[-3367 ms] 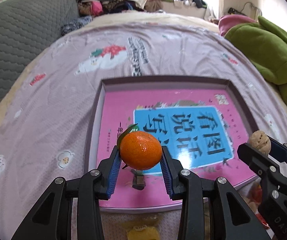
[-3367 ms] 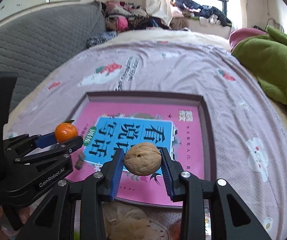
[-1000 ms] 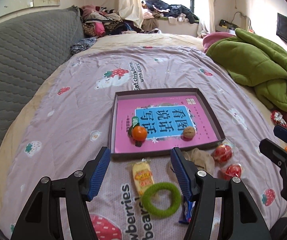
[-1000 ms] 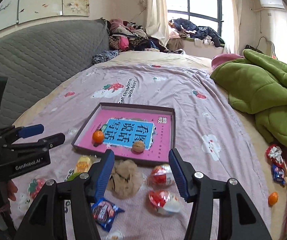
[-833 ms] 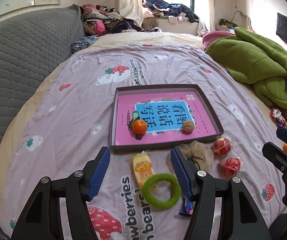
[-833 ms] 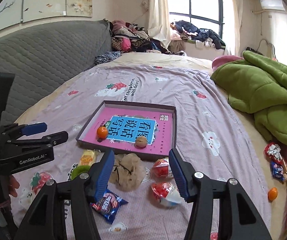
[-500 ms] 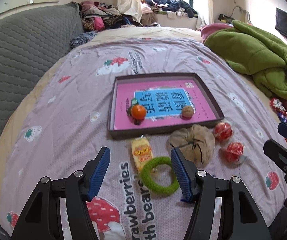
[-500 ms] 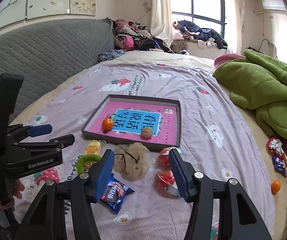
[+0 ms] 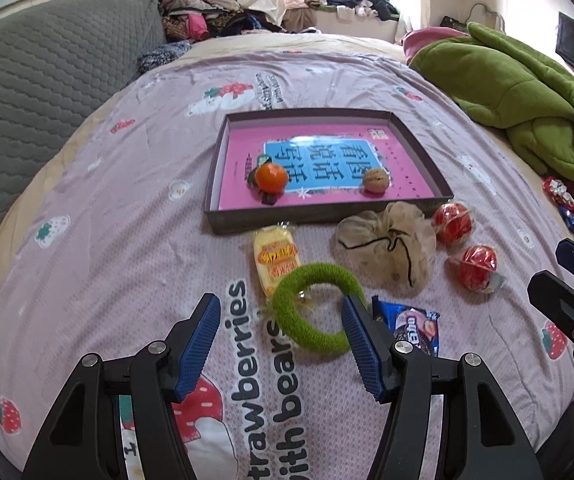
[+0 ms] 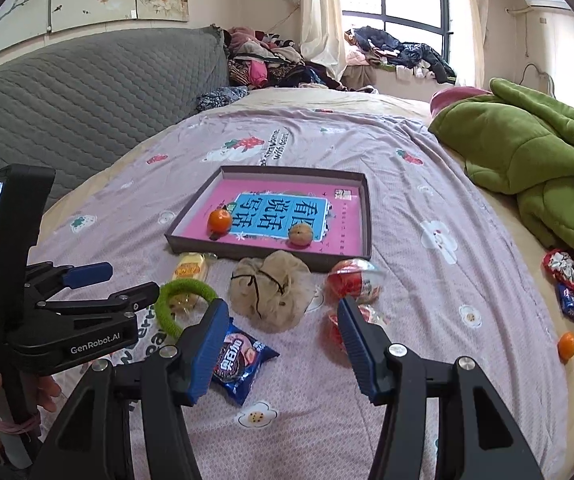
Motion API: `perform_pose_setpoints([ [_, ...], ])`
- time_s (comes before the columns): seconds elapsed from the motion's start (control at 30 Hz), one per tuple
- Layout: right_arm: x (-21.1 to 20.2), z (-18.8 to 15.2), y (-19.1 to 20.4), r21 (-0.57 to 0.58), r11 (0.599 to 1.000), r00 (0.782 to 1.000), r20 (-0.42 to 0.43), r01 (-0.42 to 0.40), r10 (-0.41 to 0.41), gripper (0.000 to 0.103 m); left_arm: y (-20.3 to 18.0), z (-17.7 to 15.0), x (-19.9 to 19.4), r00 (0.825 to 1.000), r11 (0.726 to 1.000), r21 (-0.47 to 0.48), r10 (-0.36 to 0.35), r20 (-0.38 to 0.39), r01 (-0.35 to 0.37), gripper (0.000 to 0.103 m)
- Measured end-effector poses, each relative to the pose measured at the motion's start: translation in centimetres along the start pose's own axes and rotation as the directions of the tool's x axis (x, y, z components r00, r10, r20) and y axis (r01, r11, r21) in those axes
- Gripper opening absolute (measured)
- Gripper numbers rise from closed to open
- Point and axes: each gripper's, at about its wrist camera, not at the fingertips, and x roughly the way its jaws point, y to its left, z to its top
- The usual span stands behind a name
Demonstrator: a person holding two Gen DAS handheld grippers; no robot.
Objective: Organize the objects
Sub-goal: 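Withdraw both tools from the tray back toward the remaining items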
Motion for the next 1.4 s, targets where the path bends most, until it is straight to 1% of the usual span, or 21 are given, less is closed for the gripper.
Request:
perform_pose_setpoints([
  [0.3,1.3,-1.7,0.5,0.007,1.0,1.0,-0.03,-0.001,0.001,0.056,0.1,-1.2,1.1,1.0,1.0,-0.015,-0.012,-0.025,0.011,0.065],
  [0.53,1.9,-2.6,0.7,0.02,1.0,0.999,-0.048,-0.019,0.02,0.056,-0.1,-2.0,1.2,1.0,1.0,-0.023,-0.014,-0.025,0.013,0.065],
  [0.87,2.3,-3.4,1.4,0.028,0.999,0.997,-0.065,-0.033,0.035,0.056,-0.1,-2.6,1.2,1.0,1.0,-0.024,-0.005,-0.022,0.005,0.065],
  [1.4,3.2,-4.5,2.6,0.022,0.998,0.994,-0.095,-0.058,0.06,0.056,0.2,-3.3,2.1,0.999,0.999,-0.038,-0.018,-0.044,0.017,0.065],
])
